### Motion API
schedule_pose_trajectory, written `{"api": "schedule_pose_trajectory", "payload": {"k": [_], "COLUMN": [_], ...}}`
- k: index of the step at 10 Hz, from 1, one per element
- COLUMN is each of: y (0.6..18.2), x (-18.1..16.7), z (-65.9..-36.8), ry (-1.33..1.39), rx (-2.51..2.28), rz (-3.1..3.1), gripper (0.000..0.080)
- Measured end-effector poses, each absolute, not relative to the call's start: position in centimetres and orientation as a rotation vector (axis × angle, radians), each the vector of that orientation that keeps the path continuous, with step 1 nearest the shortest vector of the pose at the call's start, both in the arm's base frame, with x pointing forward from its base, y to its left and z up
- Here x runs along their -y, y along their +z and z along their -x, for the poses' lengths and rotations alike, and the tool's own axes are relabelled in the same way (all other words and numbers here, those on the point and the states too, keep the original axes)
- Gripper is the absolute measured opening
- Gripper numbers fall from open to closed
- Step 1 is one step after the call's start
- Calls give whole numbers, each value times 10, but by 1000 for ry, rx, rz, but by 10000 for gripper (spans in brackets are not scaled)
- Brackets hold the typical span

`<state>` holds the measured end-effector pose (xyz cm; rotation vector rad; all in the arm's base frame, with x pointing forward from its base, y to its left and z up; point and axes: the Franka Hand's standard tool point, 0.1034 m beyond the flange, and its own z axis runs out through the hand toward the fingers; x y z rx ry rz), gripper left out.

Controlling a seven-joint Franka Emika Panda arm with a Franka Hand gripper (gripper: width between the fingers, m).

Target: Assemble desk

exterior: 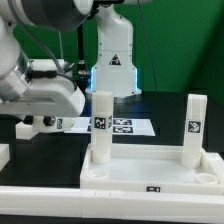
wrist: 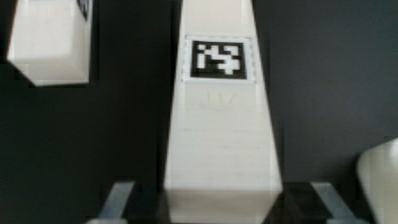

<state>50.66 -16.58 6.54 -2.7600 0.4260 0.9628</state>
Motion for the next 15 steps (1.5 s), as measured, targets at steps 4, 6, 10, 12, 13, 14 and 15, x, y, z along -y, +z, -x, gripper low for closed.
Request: {"api": "schedule_pose_trajectory", "payload": {"k": [4, 6, 10, 12, 13, 14, 15], "y": [137, 131, 153, 173, 172, 171, 171], "x": [157, 161, 160, 143, 146, 151, 151], "z": [-553, -553, -575, -595, -598, -599, -600], "ry": [597, 369, -16, -253, -364, -450, -541], "rx": [-380, -397, -392, -338, -332, -338, -335], "rz": [2888, 2963, 3054, 3097, 3107, 3122, 3132], "gripper": [284, 284, 284, 284, 284, 284, 284]}}
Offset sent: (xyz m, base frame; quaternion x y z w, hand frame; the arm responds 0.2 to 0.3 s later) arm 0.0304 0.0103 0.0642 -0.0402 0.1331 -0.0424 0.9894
